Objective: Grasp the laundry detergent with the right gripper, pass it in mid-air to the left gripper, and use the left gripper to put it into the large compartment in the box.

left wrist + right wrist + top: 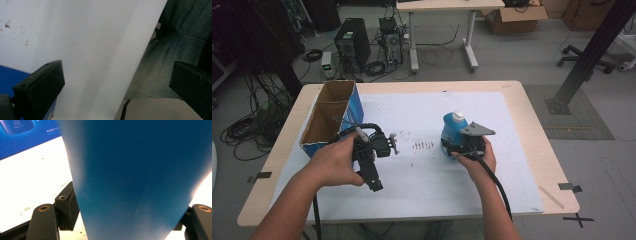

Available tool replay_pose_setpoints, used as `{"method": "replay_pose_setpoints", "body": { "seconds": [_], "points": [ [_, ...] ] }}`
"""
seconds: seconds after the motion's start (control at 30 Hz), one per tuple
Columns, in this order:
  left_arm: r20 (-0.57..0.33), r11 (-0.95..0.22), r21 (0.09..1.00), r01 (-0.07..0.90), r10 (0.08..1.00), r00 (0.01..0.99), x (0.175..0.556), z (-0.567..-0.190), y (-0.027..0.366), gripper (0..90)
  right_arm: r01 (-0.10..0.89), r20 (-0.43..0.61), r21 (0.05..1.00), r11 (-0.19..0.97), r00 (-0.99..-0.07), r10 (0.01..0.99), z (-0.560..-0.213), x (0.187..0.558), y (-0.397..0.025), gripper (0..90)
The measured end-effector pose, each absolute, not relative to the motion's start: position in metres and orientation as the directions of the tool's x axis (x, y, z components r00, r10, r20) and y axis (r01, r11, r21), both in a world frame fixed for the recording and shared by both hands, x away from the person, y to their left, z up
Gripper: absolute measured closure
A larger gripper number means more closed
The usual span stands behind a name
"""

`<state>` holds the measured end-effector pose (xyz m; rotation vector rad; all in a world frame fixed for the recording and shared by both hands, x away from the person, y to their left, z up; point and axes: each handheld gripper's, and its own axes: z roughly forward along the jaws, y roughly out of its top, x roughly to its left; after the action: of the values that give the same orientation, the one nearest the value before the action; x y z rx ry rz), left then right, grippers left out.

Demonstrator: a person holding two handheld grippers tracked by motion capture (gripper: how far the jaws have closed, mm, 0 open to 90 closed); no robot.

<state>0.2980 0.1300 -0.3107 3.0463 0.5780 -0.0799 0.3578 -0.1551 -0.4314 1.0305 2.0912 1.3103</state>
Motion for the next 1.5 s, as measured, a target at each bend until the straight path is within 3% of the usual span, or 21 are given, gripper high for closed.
{"method": "replay_pose_setpoints", "body": {
  "seconds": [0.3, 0.8, 1.13, 1.23, 1.5],
  "points": [
    [-0.057, -0.929, 0.031, 0.369, 0.367, 0.928, 0.299, -0.311, 0.129, 0.2, 0.337, -0.015, 0.903, 0.267, -0.596, 0.803, -0.434, 0.358, -0.155, 42.4],
    [-0.044, -0.932, 0.035, 0.361, 0.360, 0.932, 0.298, -0.303, 0.124, 0.2, 0.326, 0.001, 0.910, 0.256, -0.620, 0.784, -0.426, 0.356, -0.161, 45.7],
    [-0.029, -0.933, 0.071, 0.352, 0.351, 0.936, 0.302, -0.283, 0.123, 0.2, 0.265, -0.022, 0.905, 0.332, -0.751, 0.660, -0.389, 0.343, -0.173, 45.8],
    [-0.021, -0.935, 0.085, 0.345, 0.344, 0.939, 0.302, -0.274, 0.121, 0.2, 0.216, -0.019, 0.911, 0.352, -0.829, 0.559, -0.374, 0.335, -0.175, 45.7],
    [-0.020, -0.945, 0.099, 0.311, 0.311, 0.950, 0.301, -0.259, 0.111, 0.2, 0.104, -0.079, 0.895, 0.434, -0.921, 0.383, -0.361, 0.324, -0.171, 45.6]
  ]
}}
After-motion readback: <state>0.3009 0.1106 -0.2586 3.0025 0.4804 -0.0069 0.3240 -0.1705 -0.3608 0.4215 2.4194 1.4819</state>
